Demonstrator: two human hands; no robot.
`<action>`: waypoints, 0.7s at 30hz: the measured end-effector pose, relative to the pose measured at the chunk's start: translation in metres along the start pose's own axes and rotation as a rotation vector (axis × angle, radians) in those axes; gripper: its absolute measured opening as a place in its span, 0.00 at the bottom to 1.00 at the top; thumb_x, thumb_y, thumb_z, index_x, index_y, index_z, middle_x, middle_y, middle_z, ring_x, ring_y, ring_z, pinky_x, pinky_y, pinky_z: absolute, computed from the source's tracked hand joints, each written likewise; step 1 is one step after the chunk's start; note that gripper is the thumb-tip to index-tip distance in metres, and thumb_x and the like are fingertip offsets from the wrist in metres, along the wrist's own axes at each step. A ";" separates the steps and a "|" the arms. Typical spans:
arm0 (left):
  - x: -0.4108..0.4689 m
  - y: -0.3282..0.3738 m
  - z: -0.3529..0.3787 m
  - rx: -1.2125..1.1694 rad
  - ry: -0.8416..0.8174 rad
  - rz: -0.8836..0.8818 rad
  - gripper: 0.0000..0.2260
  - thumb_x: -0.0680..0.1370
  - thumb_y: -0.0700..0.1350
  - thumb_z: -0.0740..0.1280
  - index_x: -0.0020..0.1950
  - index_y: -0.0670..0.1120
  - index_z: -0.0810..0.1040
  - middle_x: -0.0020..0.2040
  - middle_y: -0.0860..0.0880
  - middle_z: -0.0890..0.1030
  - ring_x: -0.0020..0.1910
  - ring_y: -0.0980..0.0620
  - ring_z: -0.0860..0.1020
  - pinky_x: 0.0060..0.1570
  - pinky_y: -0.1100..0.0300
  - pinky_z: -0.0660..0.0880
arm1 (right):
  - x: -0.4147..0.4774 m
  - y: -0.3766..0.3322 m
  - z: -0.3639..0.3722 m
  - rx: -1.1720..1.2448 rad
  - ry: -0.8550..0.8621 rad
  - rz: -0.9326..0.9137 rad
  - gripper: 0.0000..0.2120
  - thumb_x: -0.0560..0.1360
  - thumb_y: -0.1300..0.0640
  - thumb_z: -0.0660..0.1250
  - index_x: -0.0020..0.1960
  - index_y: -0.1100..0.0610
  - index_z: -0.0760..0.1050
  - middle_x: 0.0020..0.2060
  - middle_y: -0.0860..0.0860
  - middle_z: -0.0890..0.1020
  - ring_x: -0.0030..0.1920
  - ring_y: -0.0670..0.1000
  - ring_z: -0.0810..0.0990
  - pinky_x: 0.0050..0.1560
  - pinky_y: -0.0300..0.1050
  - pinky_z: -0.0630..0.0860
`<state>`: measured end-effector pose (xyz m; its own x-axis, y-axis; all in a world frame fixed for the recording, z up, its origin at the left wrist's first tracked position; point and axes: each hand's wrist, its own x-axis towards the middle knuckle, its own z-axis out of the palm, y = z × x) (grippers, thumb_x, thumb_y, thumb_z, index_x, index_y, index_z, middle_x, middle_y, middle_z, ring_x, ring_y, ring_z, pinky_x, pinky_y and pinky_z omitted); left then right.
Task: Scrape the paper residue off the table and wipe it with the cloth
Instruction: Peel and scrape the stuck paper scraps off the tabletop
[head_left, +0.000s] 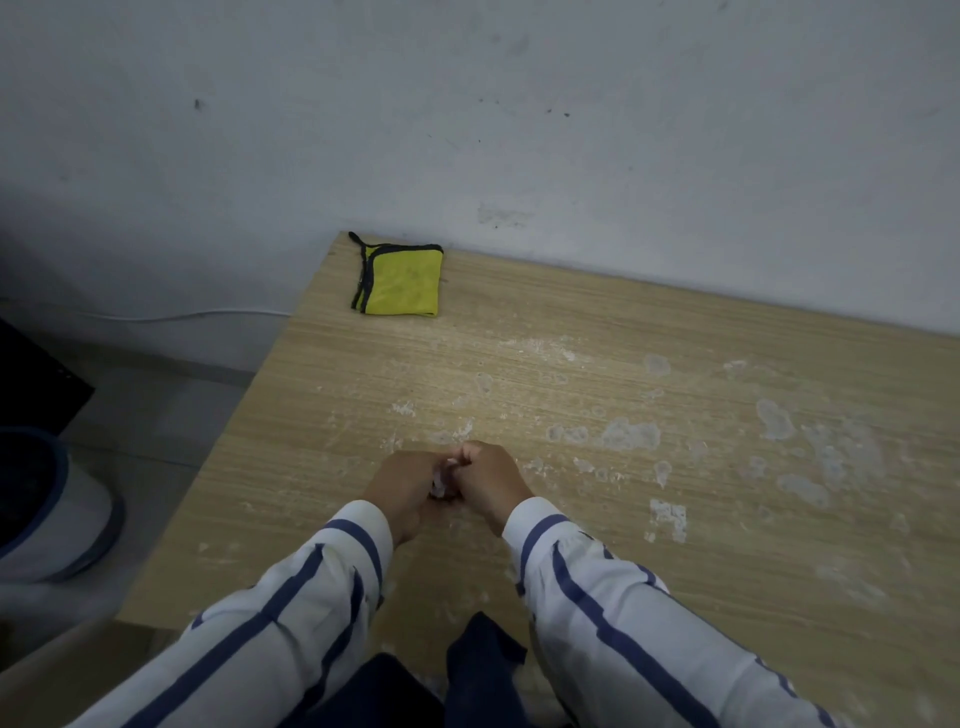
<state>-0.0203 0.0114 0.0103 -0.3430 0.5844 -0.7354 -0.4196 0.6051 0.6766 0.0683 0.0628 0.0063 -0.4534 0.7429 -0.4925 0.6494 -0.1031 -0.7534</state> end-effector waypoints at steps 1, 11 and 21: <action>0.000 0.000 0.002 -0.025 0.017 -0.024 0.10 0.78 0.36 0.61 0.41 0.36 0.81 0.33 0.41 0.79 0.39 0.43 0.77 0.50 0.47 0.77 | -0.003 -0.003 0.000 -0.064 0.003 -0.028 0.04 0.69 0.62 0.63 0.42 0.59 0.76 0.41 0.58 0.82 0.42 0.58 0.79 0.43 0.54 0.79; 0.002 -0.001 0.007 -0.021 0.026 -0.010 0.13 0.79 0.38 0.59 0.60 0.36 0.76 0.53 0.36 0.80 0.52 0.42 0.79 0.56 0.48 0.76 | -0.011 -0.016 0.000 -0.186 -0.099 -0.096 0.15 0.73 0.63 0.60 0.59 0.59 0.72 0.54 0.57 0.79 0.50 0.55 0.77 0.46 0.46 0.74; -0.005 0.002 0.014 -0.095 0.067 -0.033 0.16 0.80 0.39 0.58 0.65 0.33 0.71 0.65 0.31 0.71 0.60 0.38 0.75 0.36 0.57 0.71 | -0.017 -0.019 0.004 -0.162 0.051 -0.149 0.14 0.74 0.66 0.55 0.56 0.70 0.74 0.56 0.66 0.78 0.56 0.64 0.76 0.57 0.59 0.74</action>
<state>-0.0080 0.0172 0.0157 -0.3817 0.5259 -0.7601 -0.5084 0.5674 0.6478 0.0610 0.0496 0.0271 -0.5227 0.7748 -0.3557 0.6690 0.1141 -0.7344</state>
